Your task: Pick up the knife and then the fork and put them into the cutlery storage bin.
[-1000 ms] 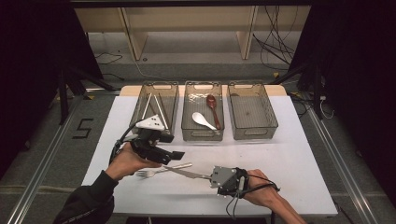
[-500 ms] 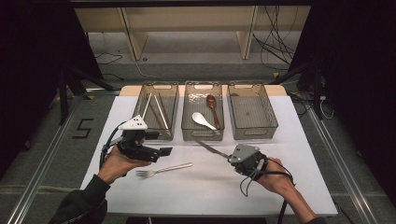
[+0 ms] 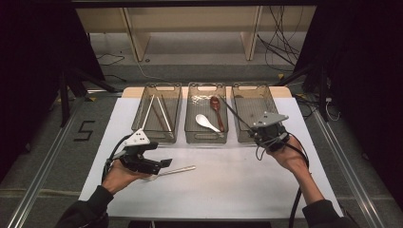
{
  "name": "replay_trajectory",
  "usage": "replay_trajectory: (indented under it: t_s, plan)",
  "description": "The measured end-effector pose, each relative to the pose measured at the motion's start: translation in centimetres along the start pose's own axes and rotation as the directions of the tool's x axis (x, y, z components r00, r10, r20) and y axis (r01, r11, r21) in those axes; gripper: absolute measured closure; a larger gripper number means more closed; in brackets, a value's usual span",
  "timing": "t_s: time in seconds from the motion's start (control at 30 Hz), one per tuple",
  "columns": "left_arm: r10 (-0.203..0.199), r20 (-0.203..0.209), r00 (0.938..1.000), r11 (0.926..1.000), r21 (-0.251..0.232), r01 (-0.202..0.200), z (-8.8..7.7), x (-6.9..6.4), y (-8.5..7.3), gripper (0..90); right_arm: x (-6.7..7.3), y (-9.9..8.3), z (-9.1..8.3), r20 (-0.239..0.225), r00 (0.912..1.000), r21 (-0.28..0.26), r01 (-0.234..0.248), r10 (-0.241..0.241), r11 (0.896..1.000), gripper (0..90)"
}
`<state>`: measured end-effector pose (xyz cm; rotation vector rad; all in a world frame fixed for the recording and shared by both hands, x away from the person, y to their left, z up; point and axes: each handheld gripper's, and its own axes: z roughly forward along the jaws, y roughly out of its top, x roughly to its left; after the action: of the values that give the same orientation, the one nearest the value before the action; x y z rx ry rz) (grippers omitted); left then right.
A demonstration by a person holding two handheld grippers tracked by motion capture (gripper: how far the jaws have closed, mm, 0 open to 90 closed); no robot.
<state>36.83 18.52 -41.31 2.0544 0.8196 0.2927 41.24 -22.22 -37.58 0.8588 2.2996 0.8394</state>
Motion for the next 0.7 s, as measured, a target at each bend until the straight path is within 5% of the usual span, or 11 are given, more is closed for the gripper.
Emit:
replay_trajectory:
  t_s: [0.33,0.7]
  plan:
    - [0.025,-0.014,0.9996,0.9992,0.031,-0.025,0.2,-0.2,-0.7,15.7,-4.0,1.9,1.7,0.058,0.9884,0.021,-0.142,0.140,0.990,81.9]
    - [0.039,-0.021,0.9990,0.9983,0.045,-0.038,0.6,-0.2,-1.0,15.7,-6.6,3.5,4.2,0.107,0.9684,0.068,-0.233,0.225,0.970,81.9]
